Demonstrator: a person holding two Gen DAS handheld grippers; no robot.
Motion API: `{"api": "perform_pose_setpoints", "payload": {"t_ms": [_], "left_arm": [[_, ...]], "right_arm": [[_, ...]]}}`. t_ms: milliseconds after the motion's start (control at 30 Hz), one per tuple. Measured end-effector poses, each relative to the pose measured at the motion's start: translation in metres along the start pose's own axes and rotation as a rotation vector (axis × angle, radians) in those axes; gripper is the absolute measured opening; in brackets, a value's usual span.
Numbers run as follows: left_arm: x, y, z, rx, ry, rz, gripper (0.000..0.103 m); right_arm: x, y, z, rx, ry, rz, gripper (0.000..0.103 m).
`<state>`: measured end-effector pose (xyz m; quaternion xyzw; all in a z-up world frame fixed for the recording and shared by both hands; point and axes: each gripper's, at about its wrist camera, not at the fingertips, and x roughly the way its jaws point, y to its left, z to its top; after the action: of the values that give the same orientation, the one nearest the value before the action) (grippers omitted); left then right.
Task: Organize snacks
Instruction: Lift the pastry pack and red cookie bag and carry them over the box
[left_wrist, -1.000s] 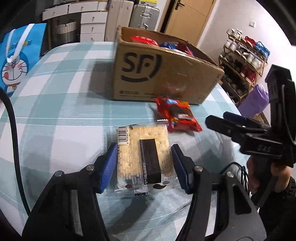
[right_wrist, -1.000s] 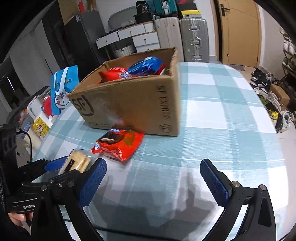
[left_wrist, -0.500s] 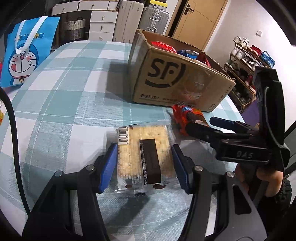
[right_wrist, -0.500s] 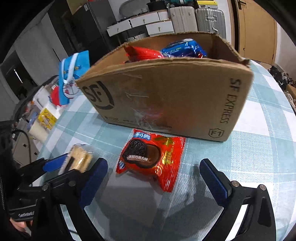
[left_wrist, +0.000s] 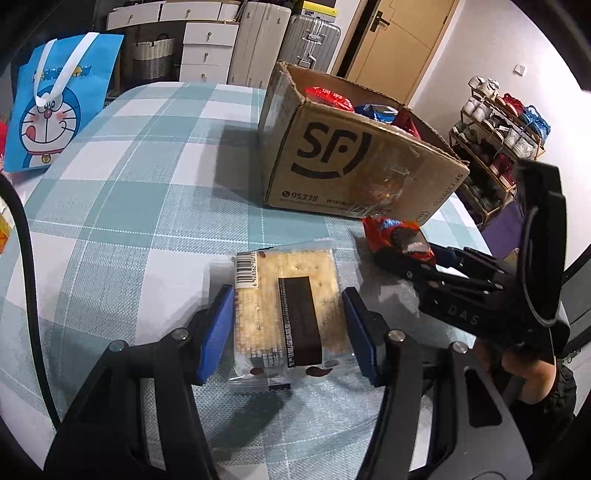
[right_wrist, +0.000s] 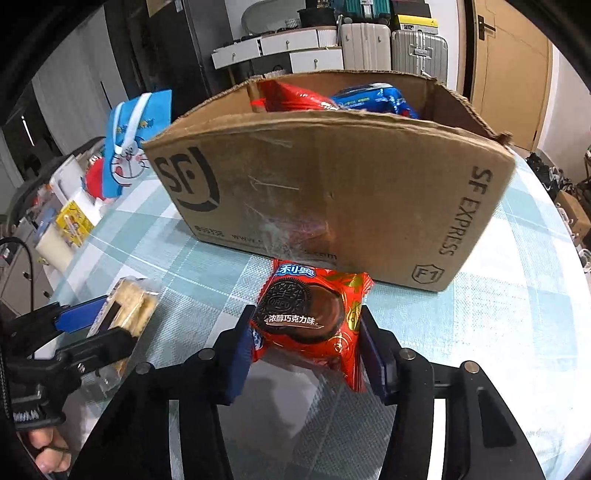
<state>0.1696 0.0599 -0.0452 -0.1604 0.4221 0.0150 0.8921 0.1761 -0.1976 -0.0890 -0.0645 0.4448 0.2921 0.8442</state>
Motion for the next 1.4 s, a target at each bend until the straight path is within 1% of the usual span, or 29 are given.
{"api": "perform_pose_setpoints", "payload": {"t_ms": [300,500,733,1033,1400], "left_arm": [[-0.011,-0.008,0.002,0.010,-0.019,0.002,0.056],[-0.026,-0.017,0.008,0.032,-0.052,0.004,0.056],[-0.041,-0.030,0.019,0.061,-0.088,0.001,0.056],[-0.056,-0.049,0.037,0.106,-0.132,-0.002,0.056],[-0.078,-0.072,0.057,0.163,-0.189,0.001,0.056]], "right_arm": [[-0.032,-0.006,-0.019,-0.011,-0.041,0.034,0.053],[-0.056,-0.005,-0.024,-0.014,-0.094,0.045,0.053],[-0.100,-0.014,-0.027,-0.042,-0.172,0.053,0.053],[-0.140,-0.020,-0.018,-0.050,-0.254,0.054,0.053],[-0.165,-0.018,0.007,-0.057,-0.334,0.054,0.053]]}}
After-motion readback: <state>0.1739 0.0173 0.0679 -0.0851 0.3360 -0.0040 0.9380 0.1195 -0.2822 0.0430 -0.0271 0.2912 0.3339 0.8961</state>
